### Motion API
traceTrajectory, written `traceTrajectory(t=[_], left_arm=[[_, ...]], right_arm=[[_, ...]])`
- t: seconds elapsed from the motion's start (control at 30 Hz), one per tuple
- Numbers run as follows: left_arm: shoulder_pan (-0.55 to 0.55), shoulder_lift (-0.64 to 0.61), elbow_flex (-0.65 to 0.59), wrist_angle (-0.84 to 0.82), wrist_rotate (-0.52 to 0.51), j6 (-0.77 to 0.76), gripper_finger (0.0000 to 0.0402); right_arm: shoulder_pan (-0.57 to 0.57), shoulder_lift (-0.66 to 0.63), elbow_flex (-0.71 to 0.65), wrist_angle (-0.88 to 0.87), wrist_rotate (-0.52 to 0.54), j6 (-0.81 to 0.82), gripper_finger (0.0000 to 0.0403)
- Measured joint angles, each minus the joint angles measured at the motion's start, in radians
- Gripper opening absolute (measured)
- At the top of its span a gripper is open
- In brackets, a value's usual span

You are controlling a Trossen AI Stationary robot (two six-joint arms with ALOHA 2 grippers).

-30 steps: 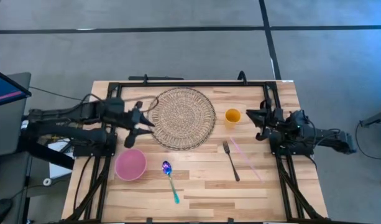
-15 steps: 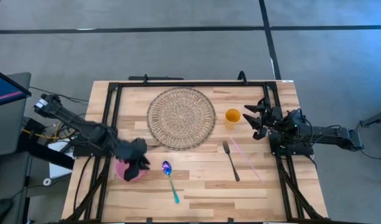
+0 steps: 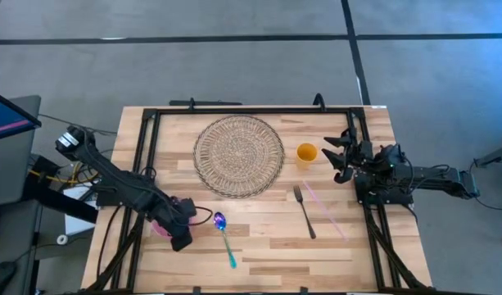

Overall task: Pick & Place Utensil
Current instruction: Put the pink bowl on the placemat

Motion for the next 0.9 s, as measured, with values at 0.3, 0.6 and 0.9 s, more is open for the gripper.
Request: traceTrajectory(t=[0.3, 0.6, 0.9], left_arm=[[0.0, 0.067, 0.0, -0.007, -0.012, 0.0, 0.0115], [0.0, 0.13, -0.001, -0.008, 0.016, 0.028, 0.0105], [0.004, 0.106, 0.001, -0.015, -0.004, 0.074, 0.0014]], right_arm=[[0.0, 0.0, 0.0, 0.003, 0.0, 0.0, 0.0193], [0.0, 0.0, 0.0, 0.003, 0.0, 0.0, 0.0191], [0.0, 0.0, 0.0, 0.003, 0.0, 0.0, 0.0188]])
